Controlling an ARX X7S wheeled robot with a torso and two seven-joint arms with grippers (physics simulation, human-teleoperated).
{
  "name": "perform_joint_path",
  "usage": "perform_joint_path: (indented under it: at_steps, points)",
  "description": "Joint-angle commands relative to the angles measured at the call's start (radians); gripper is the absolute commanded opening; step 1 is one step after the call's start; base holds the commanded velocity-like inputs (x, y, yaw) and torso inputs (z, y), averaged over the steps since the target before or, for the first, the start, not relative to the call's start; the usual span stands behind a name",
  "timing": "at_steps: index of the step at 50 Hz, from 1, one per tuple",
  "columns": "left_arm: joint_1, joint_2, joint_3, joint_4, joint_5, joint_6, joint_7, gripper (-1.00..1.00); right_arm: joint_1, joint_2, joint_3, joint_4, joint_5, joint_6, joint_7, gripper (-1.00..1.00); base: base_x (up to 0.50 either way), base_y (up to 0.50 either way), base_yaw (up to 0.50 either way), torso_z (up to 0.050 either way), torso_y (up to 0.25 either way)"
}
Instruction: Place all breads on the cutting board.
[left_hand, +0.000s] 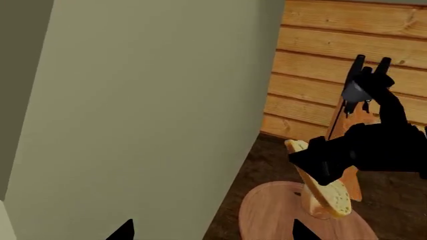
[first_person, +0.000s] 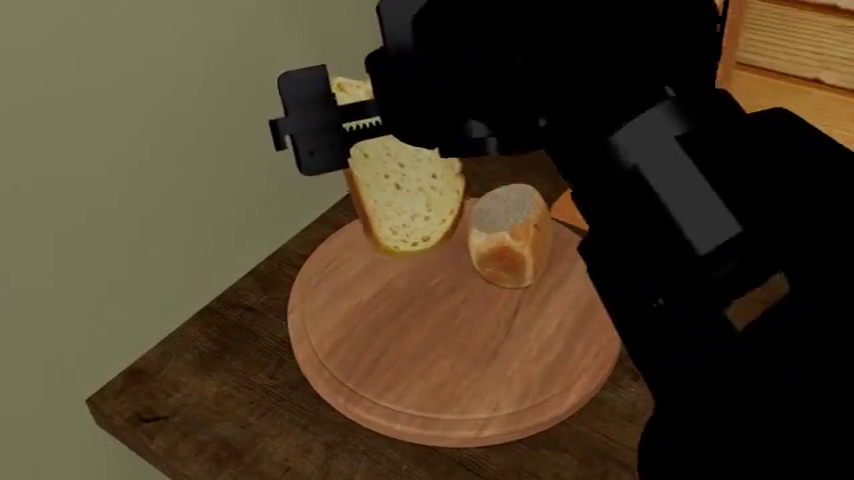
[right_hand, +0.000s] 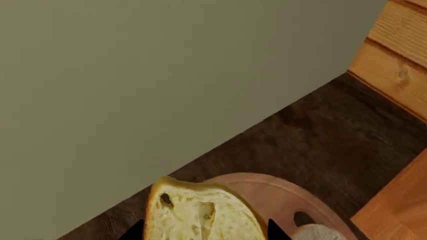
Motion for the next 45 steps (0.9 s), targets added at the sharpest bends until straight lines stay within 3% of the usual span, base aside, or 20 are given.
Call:
perform_joint_path:
  at_steps: [1, 14, 43, 44, 45]
  points:
    - [0.032, -0.028, 0.002, 0.013, 0.017, 0.031, 0.029, 1.0, -0.011, -0.07, -0.213, 0.156, 0.14, -0.067, -0.042, -1.0, 0.0, 0.0, 0.0, 0.0, 0.0]
    - [0.096, -0.079, 0.024, 0.046, 0.058, 0.096, 0.077, 1.0, -0.051, -0.07, -0.283, 0.17, 0.293, -0.091, 0.024, -1.0, 0.0, 0.0, 0.0, 0.0, 0.0]
    - [0.135, -0.112, 0.032, 0.049, 0.082, 0.123, 0.118, 1.0, -0.123, -0.07, -0.273, 0.116, 0.268, -0.109, 0.027, -1.0, 0.0, 0.0, 0.0, 0.0, 0.0]
    - [0.137, -0.11, 0.032, 0.047, 0.082, 0.124, 0.119, 1.0, -0.122, -0.07, -0.271, 0.117, 0.272, -0.112, 0.026, 1.0, 0.0, 0.0, 0.0, 0.0, 0.0]
    - [0.138, -0.108, 0.033, 0.045, 0.08, 0.124, 0.118, 1.0, -0.12, -0.07, -0.27, 0.118, 0.276, -0.115, 0.028, 1.0, 0.0, 0.0, 0.0, 0.0, 0.0]
